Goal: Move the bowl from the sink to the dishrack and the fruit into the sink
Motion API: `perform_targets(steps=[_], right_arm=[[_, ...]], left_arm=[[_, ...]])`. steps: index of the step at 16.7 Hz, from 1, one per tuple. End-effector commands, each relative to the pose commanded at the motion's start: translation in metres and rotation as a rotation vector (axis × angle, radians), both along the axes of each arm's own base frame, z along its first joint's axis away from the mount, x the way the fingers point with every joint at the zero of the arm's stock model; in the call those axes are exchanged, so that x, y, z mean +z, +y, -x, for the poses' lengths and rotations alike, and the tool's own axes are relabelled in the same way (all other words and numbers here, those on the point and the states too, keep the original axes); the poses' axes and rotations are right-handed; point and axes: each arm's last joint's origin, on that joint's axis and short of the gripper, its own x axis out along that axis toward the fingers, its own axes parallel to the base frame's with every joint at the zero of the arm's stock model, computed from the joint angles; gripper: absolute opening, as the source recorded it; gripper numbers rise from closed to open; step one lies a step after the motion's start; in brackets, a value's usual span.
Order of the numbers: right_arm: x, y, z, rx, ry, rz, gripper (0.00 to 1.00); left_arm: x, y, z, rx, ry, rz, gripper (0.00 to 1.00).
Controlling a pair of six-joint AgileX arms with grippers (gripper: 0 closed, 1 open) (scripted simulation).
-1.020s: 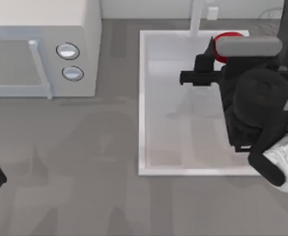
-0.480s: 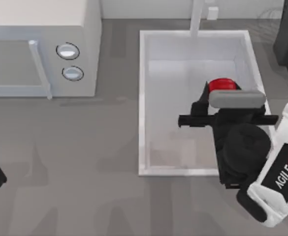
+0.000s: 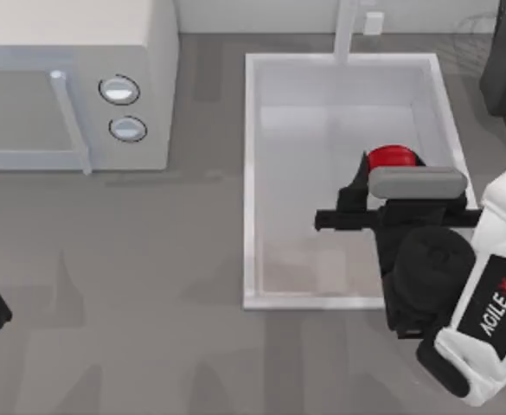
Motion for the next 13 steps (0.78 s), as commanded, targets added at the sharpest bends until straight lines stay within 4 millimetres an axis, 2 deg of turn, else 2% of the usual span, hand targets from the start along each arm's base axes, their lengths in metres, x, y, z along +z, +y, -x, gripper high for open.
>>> perform_targets(steps=[11,13], right_arm=[[0.0,0.0,0.0,0.0,0.0,0.0,0.98],[0.0,0.0,0.0,0.0,0.0,0.0,1.0]], left_arm=[[0.0,0.0,0.0,0.0,0.0,0.0,1.0],[0.0,0.0,0.0,0.0,0.0,0.0,1.0]])
